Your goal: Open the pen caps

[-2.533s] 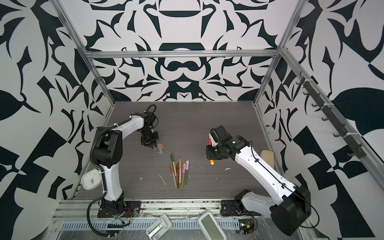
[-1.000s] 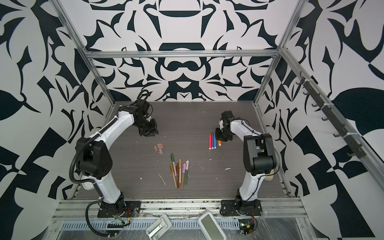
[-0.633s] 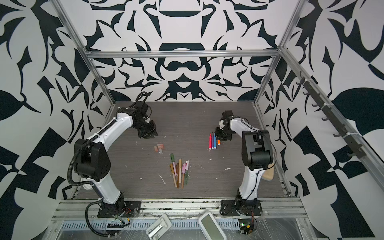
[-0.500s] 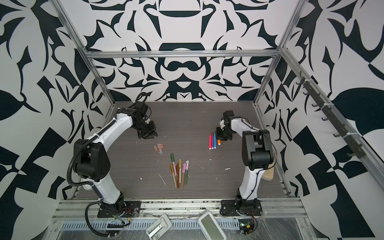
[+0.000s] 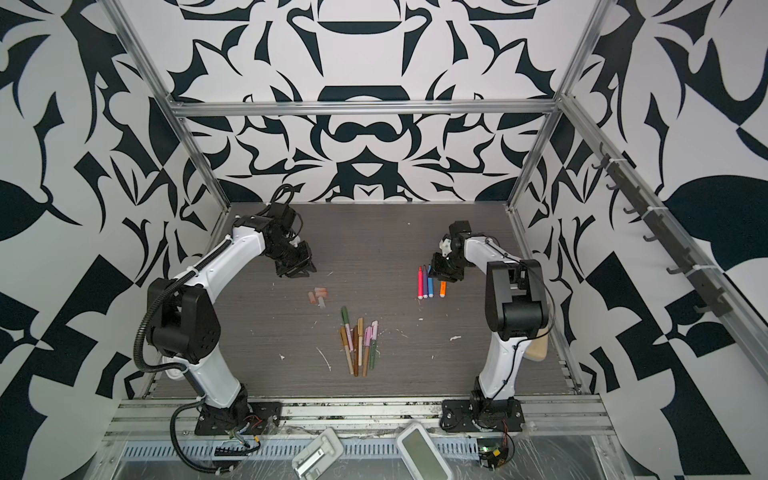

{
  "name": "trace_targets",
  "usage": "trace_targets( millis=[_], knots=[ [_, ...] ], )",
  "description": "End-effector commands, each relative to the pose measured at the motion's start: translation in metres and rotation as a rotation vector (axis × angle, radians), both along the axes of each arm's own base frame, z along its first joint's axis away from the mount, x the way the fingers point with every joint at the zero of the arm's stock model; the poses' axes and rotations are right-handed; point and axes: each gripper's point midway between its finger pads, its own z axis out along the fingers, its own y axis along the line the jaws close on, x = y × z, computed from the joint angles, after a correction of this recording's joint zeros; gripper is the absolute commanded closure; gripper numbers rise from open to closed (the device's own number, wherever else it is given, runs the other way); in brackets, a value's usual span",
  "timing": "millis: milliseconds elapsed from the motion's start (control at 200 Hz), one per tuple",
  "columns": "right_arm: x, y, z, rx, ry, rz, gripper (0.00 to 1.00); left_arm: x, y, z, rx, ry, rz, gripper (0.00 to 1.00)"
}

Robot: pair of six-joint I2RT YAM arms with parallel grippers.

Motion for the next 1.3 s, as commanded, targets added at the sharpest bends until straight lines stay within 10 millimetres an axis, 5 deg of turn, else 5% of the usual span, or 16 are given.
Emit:
trace_targets(
  millis=[0, 205, 410, 615, 900, 1295],
  knots=[
    [0.002, 0.001, 0.008, 0.038, -0.016, -0.007, 0.6, -0.001, 0.0, 0.003, -0.011, 0.012, 0.008, 0.72],
    [0.005, -0.018, 0.015, -0.017, -0.042, -0.058, 0.56, -0.001, 0.0, 0.003, -0.009, 0.011, 0.009, 0.72],
    [0.001, -0.096, 0.03, -0.26, -0.045, -0.254, 0.4, -0.002, 0.001, 0.001, -0.007, 0.014, 0.013, 0.72],
    [-0.026, -0.166, 0.023, -0.406, 0.051, -0.431, 0.44, -0.002, 0.0, -0.001, -0.01, 0.019, 0.015, 0.72],
    [-0.043, -0.176, -0.017, -0.356, 0.175, -0.43, 0.47, 0.003, -0.003, -0.002, -0.02, 0.024, 0.018, 0.72],
    [-0.04, -0.177, -0.032, -0.291, 0.198, -0.44, 0.51, 0.0, 0.0, -0.003, -0.008, 0.03, 0.011, 0.72]
  ],
)
